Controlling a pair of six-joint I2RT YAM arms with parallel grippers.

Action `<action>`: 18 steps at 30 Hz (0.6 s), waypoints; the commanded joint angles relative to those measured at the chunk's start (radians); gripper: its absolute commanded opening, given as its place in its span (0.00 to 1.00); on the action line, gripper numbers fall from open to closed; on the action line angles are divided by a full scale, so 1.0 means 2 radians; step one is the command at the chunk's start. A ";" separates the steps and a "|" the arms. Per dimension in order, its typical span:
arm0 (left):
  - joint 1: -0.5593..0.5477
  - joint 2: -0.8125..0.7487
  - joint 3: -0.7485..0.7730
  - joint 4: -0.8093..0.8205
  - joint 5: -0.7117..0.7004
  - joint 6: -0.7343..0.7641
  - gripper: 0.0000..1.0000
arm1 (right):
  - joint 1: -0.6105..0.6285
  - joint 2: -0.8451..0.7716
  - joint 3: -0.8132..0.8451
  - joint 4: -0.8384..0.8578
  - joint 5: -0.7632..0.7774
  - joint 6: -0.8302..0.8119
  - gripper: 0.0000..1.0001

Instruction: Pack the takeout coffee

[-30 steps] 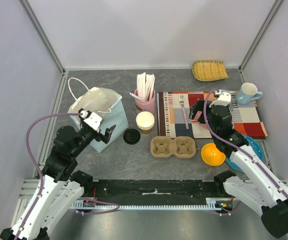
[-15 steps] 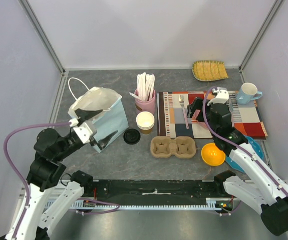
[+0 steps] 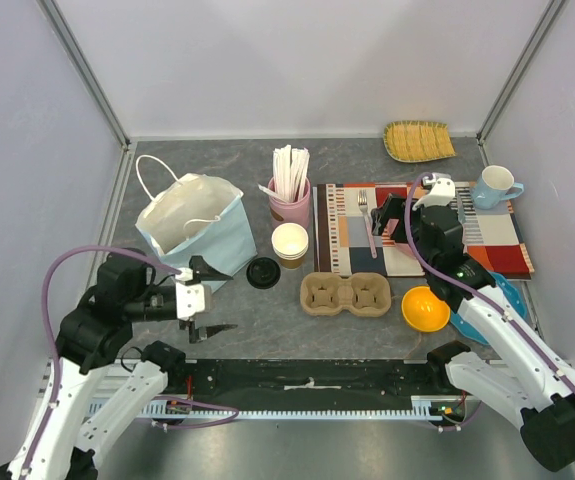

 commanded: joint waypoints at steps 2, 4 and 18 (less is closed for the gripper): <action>0.002 -0.017 -0.047 0.006 -0.025 -0.014 0.95 | 0.000 -0.001 0.009 0.020 0.003 -0.003 0.98; 0.002 -0.049 -0.089 0.095 -0.091 -0.088 0.96 | 0.000 -0.004 0.005 0.023 0.006 -0.003 0.98; 0.003 -0.090 -0.211 0.222 -0.259 -0.170 0.98 | 0.000 -0.041 -0.052 0.037 0.055 0.017 0.98</action>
